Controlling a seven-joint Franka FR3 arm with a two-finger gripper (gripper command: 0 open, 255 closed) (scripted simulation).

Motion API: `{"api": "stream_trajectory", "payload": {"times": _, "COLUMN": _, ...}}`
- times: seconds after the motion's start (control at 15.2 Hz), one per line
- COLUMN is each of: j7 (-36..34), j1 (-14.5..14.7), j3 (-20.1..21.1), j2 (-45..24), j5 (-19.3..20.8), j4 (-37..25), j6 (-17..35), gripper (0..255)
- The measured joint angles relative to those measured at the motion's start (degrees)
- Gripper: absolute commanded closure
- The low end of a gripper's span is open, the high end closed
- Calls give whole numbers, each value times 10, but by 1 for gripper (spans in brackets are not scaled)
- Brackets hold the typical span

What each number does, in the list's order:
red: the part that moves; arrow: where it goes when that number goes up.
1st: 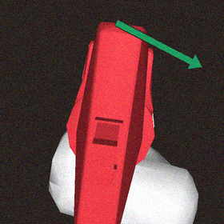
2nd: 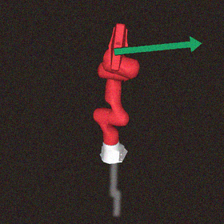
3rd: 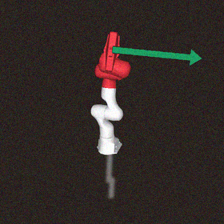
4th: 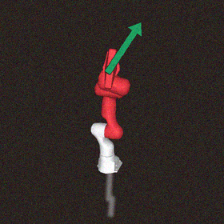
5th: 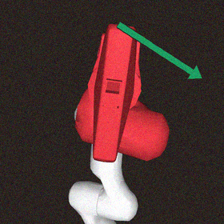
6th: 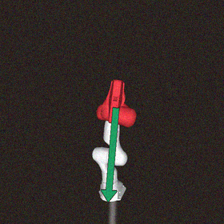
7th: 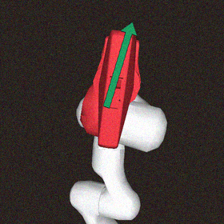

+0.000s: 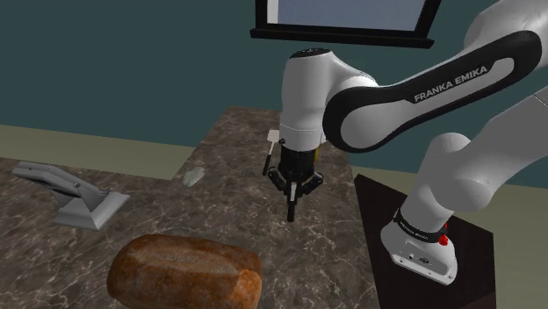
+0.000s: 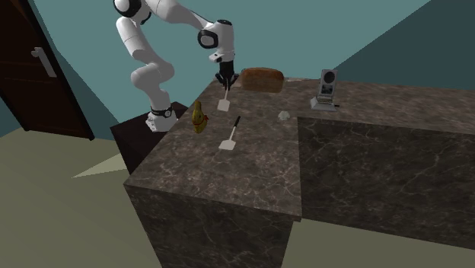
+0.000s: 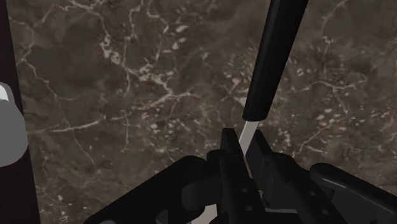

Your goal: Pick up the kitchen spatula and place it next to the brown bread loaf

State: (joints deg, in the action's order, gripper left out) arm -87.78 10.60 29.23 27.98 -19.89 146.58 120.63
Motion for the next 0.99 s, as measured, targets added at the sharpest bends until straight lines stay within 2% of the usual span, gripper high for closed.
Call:
{"api": "stream_trajectory", "payload": {"times": 0.66, "j7": 2, "j1": -2, "j3": 23, "j2": -49, "j5": -7, "j4": 47, "j6": 94, "gripper": 255}}
{"api": "stream_trajectory", "payload": {"times": 0.99, "j7": 0, "j1": -3, "j3": 27, "j2": -57, "j5": -7, "j4": 50, "j6": 107, "gripper": 255}}
